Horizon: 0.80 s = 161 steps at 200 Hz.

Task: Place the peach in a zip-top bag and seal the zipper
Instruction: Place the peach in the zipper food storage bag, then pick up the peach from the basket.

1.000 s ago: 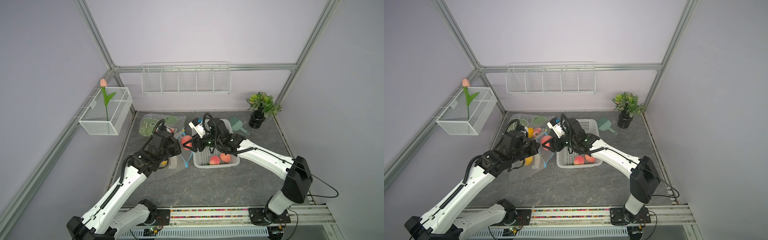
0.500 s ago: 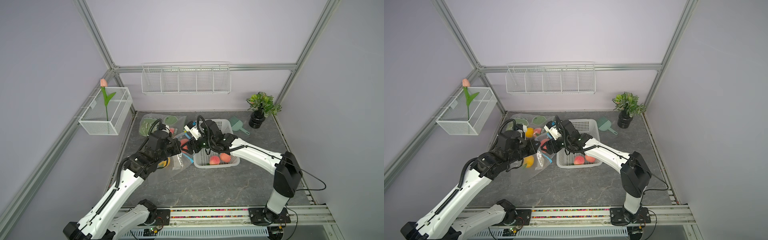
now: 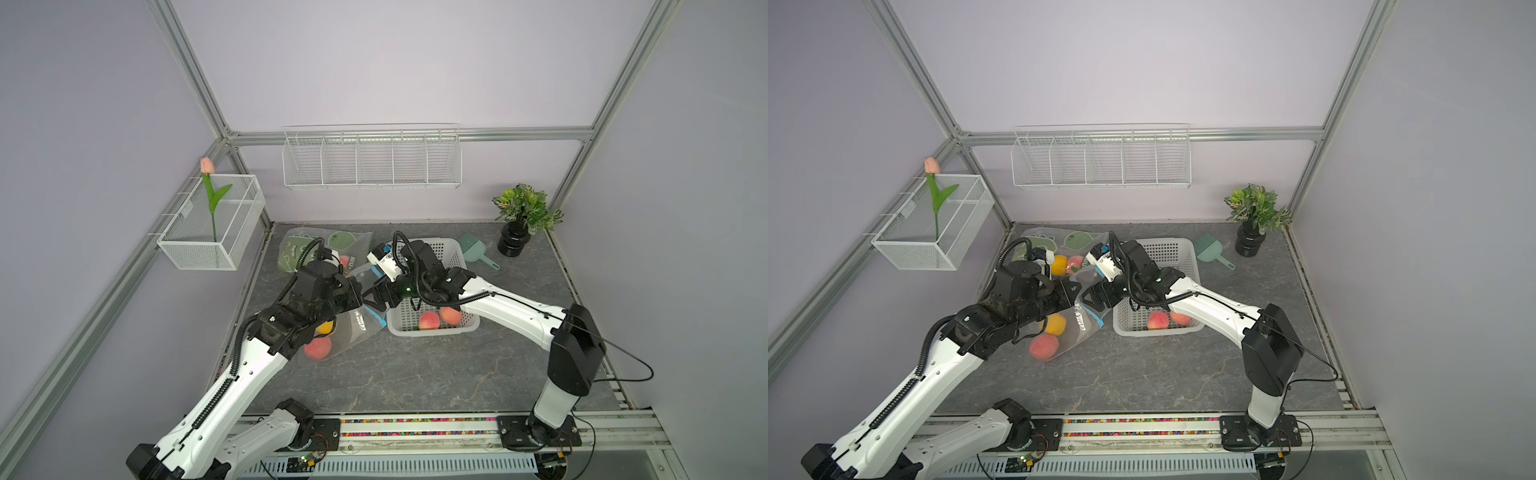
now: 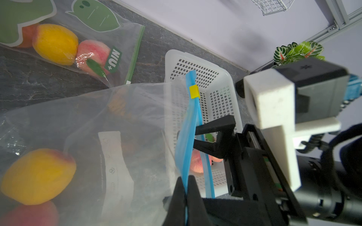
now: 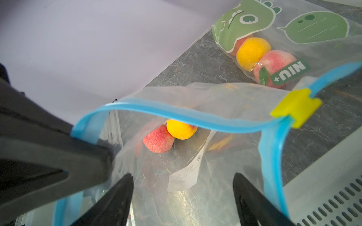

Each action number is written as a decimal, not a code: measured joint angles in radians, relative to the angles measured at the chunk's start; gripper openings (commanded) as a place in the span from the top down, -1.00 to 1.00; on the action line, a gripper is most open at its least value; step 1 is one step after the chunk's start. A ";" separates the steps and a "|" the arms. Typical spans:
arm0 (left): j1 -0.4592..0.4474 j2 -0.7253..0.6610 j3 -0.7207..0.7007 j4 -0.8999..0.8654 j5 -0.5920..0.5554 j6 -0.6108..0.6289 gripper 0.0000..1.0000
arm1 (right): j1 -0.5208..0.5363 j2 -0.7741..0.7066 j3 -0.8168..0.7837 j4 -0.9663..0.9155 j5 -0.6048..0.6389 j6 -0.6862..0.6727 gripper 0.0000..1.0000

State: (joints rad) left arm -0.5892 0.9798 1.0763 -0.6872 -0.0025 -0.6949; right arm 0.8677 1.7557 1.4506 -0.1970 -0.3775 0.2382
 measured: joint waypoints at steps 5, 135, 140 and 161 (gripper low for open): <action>0.000 0.000 0.000 0.000 0.000 0.000 1.00 | 0.000 -0.005 -0.004 0.003 0.005 0.000 -0.65; 0.000 0.000 0.000 -0.006 -0.019 0.000 1.00 | -0.019 -0.225 -0.146 -0.119 0.652 0.069 -0.64; 0.000 0.000 0.000 -0.006 -0.019 0.000 1.00 | -0.023 -0.225 -0.147 -0.137 0.672 0.074 -0.64; 0.000 0.000 0.000 -0.006 -0.020 0.000 1.00 | -0.043 -0.225 -0.157 -0.218 0.742 0.108 -0.64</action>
State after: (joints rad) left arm -0.5892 0.9798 1.0763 -0.6937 -0.0223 -0.6945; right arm 0.8242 1.5307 1.2934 -0.4152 0.3649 0.3466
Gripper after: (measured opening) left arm 0.046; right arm 0.821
